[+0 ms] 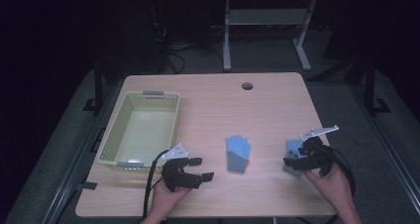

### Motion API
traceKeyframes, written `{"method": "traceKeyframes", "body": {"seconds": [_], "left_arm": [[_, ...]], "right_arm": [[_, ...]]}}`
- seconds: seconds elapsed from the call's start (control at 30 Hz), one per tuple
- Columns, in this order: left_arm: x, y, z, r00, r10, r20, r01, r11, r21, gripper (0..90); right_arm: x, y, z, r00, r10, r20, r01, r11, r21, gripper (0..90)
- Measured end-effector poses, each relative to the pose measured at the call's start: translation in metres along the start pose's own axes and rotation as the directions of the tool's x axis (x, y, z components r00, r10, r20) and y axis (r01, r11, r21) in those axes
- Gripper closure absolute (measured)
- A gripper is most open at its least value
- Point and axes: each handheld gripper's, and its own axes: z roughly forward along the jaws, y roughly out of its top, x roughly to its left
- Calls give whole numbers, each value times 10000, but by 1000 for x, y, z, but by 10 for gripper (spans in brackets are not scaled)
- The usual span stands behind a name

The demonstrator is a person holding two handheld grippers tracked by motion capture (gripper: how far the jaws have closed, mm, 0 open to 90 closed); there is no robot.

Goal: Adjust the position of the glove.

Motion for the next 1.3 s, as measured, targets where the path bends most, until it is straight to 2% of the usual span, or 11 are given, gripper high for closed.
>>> {"method": "traceKeyframes", "body": {"seconds": [0.2,0.27,0.33,0.37,0.5,0.7,0.77,1.03,1.13,1.17,1.3], "left_arm": [[-1,1,0,10000,52,47,-52,10000,-20,225],[0,0,1,9998,174,63,-174,9998,4,225],[0,0,1,9999,115,54,-115,9999,58,225],[0,0,1,9999,103,52,-103,9999,53,225],[0,0,1,9999,142,62,-142,9999,-6,225],[0,-1,2,9999,80,64,-80,9999,81,225],[-1,0,2,9999,135,77,-136,9999,73,225],[0,-1,4,9999,74,91,-75,9999,144,226],[0,0,3,9999,69,119,-70,9999,76,227],[-1,0,3,9999,134,90,-134,9999,89,226],[0,-1,3,9999,40,95,-41,10000,71,227]], "right_arm": [[-11,5,2,9993,355,92,-357,9992,169,292],[-18,7,2,9980,620,126,-623,9975,332,318],[-19,8,3,9974,703,153,-708,9968,360,320],[-23,10,3,9945,1012,255,-1025,9931,561,338],[-28,10,5,9911,1285,354,-1308,9888,723,375],[-31,10,11,9891,1383,511,-1428,9850,967,409],[-33,10,16,9865,1525,599,-1588,9798,1215,431],[-35,12,25,9827,1635,867,-1762,9699,1680,472],[-34,12,30,9842,1492,951,-1647,9689,1847,481],[-32,11,34,9845,1367,1097,-1570,9660,2053,488],[-31,12,37,9846,1175,1291,-1436,9656,2167,497]]}}
